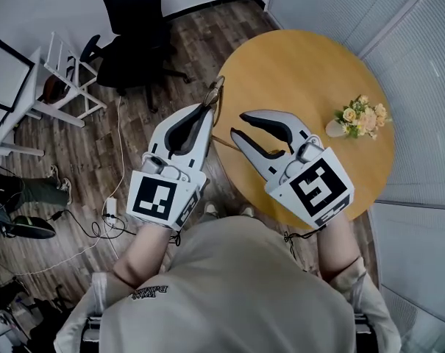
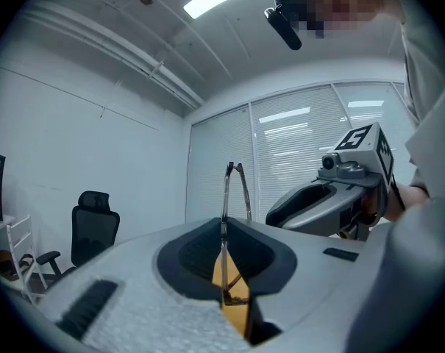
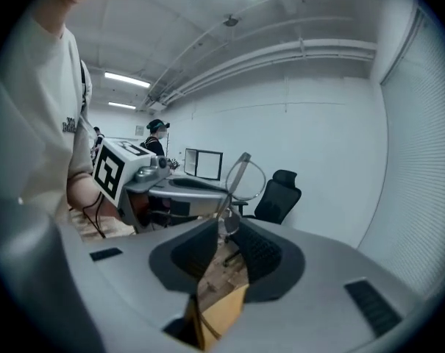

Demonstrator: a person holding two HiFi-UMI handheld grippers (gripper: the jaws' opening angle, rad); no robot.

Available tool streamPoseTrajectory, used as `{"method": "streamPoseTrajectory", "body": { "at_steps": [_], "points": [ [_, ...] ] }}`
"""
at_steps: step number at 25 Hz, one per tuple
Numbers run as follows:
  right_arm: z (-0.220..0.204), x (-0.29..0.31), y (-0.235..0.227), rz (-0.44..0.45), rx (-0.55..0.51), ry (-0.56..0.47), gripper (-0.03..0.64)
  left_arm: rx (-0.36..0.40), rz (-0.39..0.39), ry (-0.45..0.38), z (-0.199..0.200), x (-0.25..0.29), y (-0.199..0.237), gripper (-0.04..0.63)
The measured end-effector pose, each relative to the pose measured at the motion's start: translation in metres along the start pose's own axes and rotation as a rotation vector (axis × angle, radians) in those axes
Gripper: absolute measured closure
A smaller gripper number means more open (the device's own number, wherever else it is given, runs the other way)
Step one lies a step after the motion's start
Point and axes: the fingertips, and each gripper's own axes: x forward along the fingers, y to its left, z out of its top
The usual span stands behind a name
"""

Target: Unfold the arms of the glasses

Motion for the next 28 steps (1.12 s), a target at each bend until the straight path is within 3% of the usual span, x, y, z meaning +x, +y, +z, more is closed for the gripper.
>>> {"method": "streamPoseTrajectory", "body": {
  "at_steps": [9,15,22,28],
  "points": [
    [-0.027,0.029,0.010,0.056,-0.127,0.140,0.543,-0.006,-0.036,0.017,-0.009,0.012,-0.017,0.555],
    [-0.033,0.043,0.014,0.081,-0.135,0.188,0.543,-0.006,-0.067,0.018,-0.006,0.016,-0.023,0.555],
    [-0.034,0.042,0.011,0.071,-0.094,0.170,0.572,-0.038,-0.072,0.034,-0.006,0.016,-0.025,0.555],
    [-0.042,0.032,0.002,0.050,-0.071,0.174,0.574,0.039,-0.043,0.031,-0.010,0.019,-0.009,0.555]
  ]
}}
